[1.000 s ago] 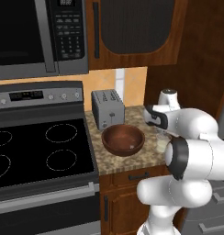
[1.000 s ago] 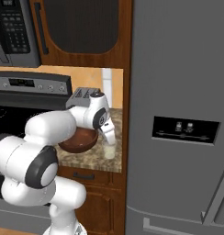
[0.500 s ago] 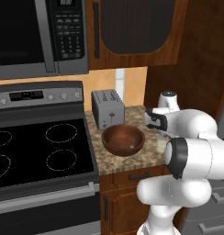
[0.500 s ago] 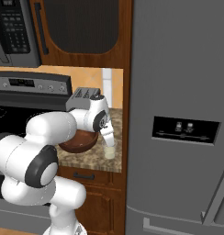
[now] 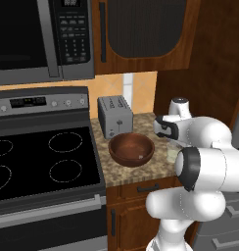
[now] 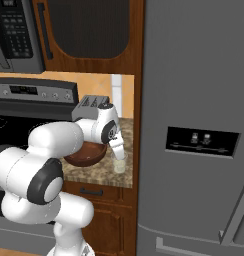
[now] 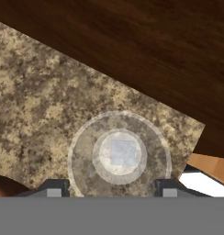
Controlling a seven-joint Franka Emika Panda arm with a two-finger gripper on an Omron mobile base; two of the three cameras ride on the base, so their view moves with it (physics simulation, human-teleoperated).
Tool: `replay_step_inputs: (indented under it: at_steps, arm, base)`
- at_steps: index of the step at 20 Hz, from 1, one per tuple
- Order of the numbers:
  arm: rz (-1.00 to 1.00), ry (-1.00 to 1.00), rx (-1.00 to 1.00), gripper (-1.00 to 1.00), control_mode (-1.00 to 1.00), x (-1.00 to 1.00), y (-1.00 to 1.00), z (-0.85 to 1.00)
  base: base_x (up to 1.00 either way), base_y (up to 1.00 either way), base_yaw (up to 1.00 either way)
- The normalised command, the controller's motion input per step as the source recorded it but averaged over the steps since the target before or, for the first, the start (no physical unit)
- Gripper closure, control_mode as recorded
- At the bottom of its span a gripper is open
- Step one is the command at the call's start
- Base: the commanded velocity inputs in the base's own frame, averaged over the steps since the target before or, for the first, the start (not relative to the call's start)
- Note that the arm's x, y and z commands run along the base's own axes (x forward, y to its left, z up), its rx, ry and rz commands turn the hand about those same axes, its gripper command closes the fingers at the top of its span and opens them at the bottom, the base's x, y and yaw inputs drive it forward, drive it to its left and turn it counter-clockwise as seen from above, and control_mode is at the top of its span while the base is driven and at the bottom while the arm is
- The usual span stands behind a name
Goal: Grab a lemon wedge from the fridge and one ice cube from the ice bowl, and put them in the glass of lemonade.
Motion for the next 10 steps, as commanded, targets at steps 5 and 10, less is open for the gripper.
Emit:
replay_step_inputs:
  at_steps: [5,10]
  arm:
    - [0.00,-0.01,0.00,-1.00,-1.00,-0.03,0.00,0.01]
    - [0.00,-0.05,0.02,-1.00,-1.00,-0.02,0.00,0.10]
  base:
    - [0.00,0.00,0.00]
    - [0.00,0.00,0.00]
